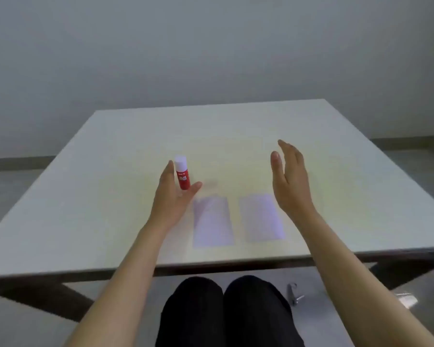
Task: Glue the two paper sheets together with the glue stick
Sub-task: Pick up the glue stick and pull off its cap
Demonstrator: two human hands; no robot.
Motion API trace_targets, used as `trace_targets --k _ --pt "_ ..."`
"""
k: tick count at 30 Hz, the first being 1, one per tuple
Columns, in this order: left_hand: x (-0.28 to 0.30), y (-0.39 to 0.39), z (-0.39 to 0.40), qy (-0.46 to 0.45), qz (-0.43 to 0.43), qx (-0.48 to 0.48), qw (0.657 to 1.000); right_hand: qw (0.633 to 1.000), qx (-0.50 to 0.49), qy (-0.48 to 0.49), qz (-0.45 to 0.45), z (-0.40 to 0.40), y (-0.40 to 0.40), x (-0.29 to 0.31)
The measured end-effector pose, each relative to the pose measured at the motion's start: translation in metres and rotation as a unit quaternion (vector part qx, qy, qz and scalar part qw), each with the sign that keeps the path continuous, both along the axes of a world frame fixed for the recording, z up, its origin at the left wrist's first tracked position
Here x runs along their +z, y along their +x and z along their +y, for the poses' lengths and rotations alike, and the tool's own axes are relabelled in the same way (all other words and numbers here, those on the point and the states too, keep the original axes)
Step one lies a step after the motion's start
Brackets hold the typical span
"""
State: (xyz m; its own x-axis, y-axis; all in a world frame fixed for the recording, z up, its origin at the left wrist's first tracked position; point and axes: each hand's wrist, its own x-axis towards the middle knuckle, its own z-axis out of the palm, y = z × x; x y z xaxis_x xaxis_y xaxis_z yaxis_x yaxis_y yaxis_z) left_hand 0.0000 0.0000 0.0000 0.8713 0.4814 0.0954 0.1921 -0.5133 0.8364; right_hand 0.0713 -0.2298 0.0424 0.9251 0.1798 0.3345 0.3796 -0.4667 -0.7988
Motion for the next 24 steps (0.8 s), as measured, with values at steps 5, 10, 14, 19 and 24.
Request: trace_targets --k 5,10,14,19,24 --pt "0.002 -0.001 -0.011 -0.016 -0.026 0.075 0.997 1.000 0.024 -0.011 -0.005 -0.008 -0.022 0.011" --pt "0.010 0.003 -0.013 -0.003 -0.055 0.081 0.995 0.998 0.045 0.005 -0.036 -0.009 -0.026 0.014" --pt "0.019 -0.004 -0.023 0.002 -0.100 0.048 0.994 0.996 0.055 0.074 0.016 -0.001 -0.033 0.008" --pt "0.043 -0.007 -0.039 0.059 -0.120 -0.038 0.990 0.981 0.049 0.135 0.131 0.025 -0.040 0.022" --pt "0.061 -0.011 -0.055 0.247 -0.151 -0.082 0.954 0.971 0.070 0.122 0.191 0.040 -0.039 0.035"
